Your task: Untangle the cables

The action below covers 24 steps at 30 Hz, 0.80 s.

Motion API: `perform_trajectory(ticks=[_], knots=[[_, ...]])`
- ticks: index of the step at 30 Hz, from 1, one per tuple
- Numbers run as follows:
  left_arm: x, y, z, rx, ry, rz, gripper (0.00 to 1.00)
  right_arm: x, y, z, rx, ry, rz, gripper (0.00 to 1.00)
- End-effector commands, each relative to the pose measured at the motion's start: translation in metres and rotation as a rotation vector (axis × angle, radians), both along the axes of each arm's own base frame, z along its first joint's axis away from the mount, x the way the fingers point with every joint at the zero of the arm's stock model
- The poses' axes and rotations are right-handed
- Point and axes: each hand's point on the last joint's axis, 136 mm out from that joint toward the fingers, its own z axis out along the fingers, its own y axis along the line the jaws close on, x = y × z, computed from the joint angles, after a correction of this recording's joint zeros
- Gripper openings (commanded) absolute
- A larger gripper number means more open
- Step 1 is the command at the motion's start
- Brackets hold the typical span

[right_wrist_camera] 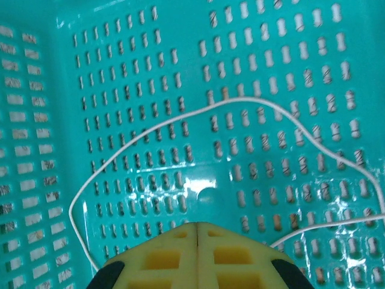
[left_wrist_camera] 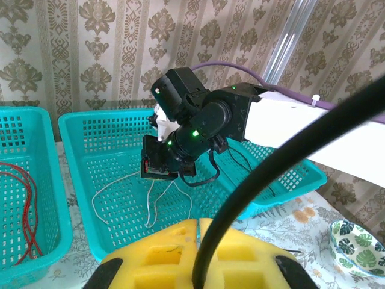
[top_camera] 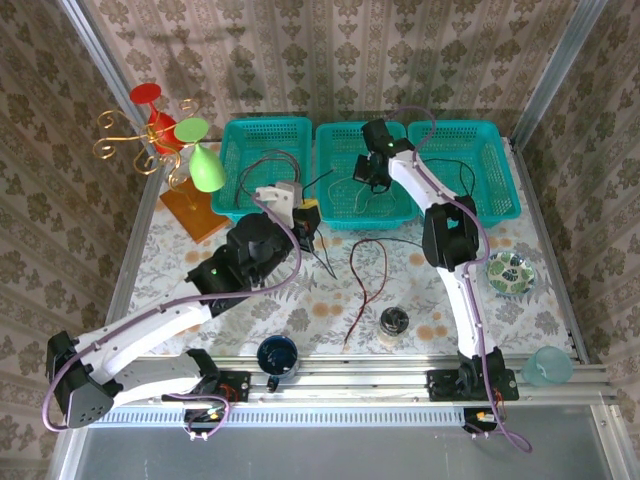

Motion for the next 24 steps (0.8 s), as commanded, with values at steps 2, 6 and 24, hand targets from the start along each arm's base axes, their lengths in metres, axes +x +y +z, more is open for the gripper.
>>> perform_trajectory(ticks=[2,6,24], knots=[[-0.002,0.000,0.003,-0.016,0.004,0.003,0.00,-0.006,0.005,0.008,-0.030,0.015,0.050,0.00],[-0.003,-0.004,0.003,-0.018,0.001,-0.004,0.00,-0.019,0.035,-0.007,0.090,0.101,0.137,0.00],[-0.006,-0.016,0.012,-0.012,-0.011,-0.029,0.00,-0.035,0.058,0.031,0.153,0.067,0.206,0.21]])
